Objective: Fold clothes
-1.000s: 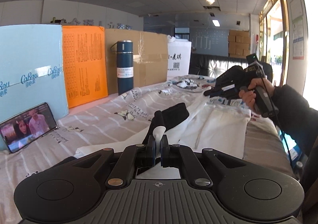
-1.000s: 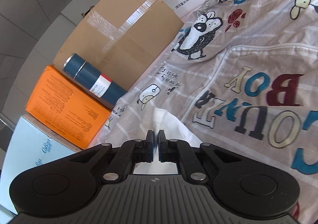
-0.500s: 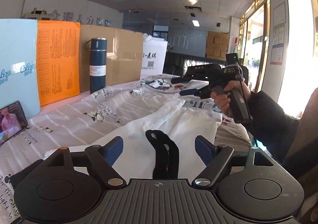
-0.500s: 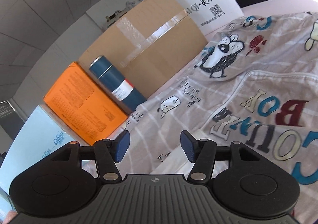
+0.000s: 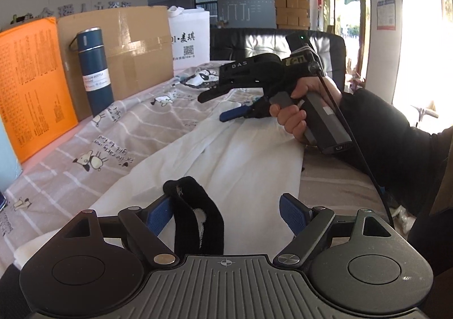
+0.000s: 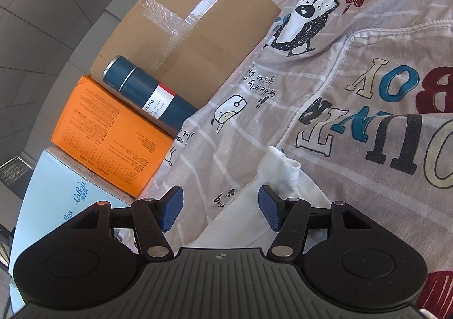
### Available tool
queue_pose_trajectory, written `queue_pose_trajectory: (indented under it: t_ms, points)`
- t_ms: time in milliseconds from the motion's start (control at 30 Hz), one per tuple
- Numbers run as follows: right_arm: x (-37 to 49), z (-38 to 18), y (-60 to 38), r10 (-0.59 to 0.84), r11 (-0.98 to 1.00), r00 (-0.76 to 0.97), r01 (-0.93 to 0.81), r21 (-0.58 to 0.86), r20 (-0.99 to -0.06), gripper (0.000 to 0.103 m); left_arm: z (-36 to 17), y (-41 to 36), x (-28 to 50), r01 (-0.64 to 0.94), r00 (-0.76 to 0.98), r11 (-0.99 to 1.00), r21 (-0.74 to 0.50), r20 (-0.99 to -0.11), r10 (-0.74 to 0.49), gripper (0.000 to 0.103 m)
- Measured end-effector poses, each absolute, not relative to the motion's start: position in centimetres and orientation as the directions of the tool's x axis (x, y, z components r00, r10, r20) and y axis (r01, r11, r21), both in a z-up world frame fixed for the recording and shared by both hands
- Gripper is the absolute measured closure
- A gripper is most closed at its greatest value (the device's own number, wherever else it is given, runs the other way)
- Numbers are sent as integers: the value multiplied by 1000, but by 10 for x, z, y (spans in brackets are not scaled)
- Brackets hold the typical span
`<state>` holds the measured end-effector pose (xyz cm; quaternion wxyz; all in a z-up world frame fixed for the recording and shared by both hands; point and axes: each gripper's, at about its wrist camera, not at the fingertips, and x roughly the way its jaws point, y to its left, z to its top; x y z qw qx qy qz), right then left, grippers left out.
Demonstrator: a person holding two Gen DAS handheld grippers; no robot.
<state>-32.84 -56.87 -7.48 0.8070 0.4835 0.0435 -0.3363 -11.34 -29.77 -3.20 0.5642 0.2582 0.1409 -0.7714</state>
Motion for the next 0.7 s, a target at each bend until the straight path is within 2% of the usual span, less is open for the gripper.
queue_pose_trajectory:
  t_ms: [133, 233, 367, 467, 700]
  points:
    - [-332, -73, -568, -497, 314, 778, 575, 756, -385, 45, -44, -310, -129, 933, -187, -335, 128, -623, -760, 15]
    - [-340, -66, -567, -494, 342, 789, 563, 753, -366, 39, -52, -310, -128, 941, -158, -310, 136, -636, -756, 14]
    - [-357, -47, -566, -513, 470, 782, 601, 647, -354, 28, -38, -294, -144, 943, -49, -218, 251, -543, -838, 14]
    - [-366, -42, -575, -500, 517, 772, 629, 580, -392, 27, -36, -290, -174, 902, 45, -162, 399, -461, -886, 13]
    - [-369, -56, -607, -371, 554, 829, 560, 616, -420, 27, -55, -313, -236, 835, -18, -277, 476, -479, -877, 13]
